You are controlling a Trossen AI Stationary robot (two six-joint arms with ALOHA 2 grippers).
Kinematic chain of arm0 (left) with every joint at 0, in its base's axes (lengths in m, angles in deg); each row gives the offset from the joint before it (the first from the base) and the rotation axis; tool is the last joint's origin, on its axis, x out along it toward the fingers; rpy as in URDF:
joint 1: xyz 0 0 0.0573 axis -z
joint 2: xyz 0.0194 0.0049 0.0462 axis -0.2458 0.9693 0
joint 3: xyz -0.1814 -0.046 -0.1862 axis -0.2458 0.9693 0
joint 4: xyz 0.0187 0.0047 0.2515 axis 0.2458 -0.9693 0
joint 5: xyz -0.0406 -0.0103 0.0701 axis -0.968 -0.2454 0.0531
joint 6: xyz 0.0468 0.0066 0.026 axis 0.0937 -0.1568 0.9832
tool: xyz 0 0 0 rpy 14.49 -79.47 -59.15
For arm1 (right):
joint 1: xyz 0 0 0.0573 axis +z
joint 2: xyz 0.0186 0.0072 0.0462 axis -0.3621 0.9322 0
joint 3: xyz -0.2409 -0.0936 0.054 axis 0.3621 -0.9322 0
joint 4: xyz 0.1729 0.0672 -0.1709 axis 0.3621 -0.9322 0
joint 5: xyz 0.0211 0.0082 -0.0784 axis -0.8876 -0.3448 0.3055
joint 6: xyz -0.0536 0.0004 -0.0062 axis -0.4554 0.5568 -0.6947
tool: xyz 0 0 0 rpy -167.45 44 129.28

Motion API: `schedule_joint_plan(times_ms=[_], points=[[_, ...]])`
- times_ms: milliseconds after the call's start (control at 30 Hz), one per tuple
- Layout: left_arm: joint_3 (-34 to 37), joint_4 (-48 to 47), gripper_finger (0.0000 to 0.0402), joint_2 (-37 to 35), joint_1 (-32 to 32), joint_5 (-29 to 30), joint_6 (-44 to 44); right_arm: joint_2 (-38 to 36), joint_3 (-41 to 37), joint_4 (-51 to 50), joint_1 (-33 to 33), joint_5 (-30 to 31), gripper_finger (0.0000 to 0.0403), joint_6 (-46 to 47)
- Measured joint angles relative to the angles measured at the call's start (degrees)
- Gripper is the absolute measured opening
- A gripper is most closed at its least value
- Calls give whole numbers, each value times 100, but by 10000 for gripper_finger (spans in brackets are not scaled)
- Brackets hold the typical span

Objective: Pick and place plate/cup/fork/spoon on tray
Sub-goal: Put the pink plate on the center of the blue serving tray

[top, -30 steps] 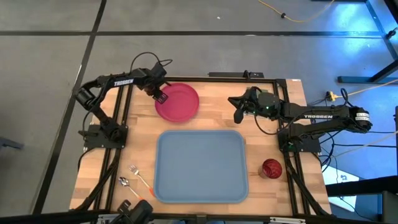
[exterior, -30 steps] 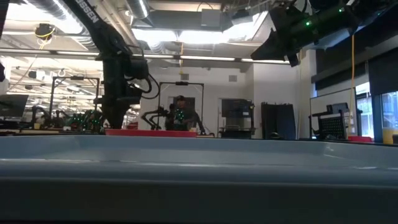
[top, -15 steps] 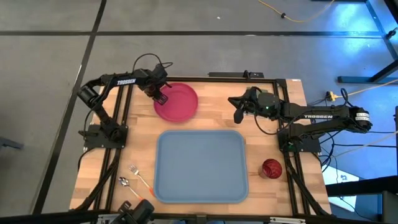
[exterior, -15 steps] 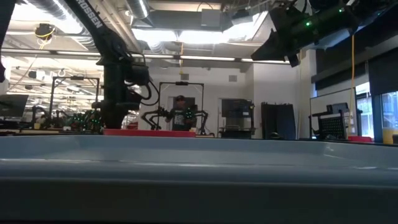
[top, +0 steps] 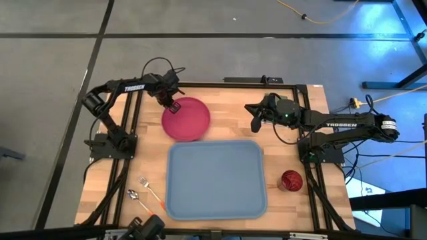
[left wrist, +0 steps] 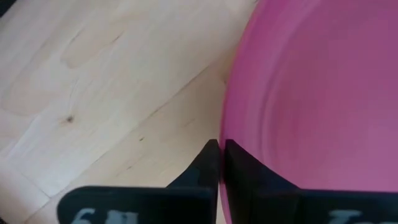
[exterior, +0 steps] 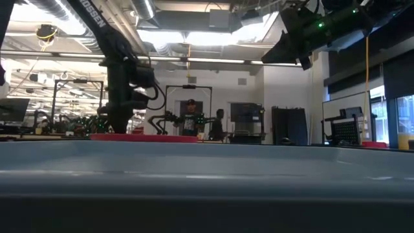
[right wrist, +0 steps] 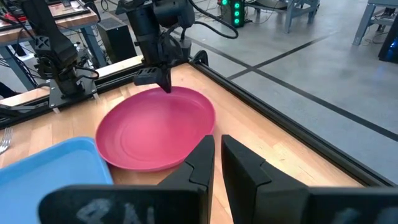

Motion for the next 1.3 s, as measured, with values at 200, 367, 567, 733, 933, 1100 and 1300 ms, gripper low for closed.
schedule_joint_plan(times_ms=[200, 367, 567, 733, 933, 1100, 1300], points=[[-369, -181, 2, -256, 0, -107, 19, 0, -2, 1, 0, 1, 35, 0], [-1017, -801, 2, -311, 16, -81, 87, 0, -2, 1, 2, 1, 35, 2], [-1472, -1377, 1, -311, 68, -130, 85, 0, -2, 3, 1, 1, 35, 2], [-1738, -1795, 1, -311, 119, -674, 13, 0, -4, 4, 2, 1, 35, 2], [-1735, -2334, 1, -311, 786, -759, -275, 0, -4, 4, 2, 1, 35, -2], [-1775, -2245, 1, -309, 1834, -872, -718, -1, -4, 4, 2, 1, 35, -39], [-1786, -1696, 1, -313, 3186, -748, -1323, -5, -5, 12, 0, 4, 35, -133]])
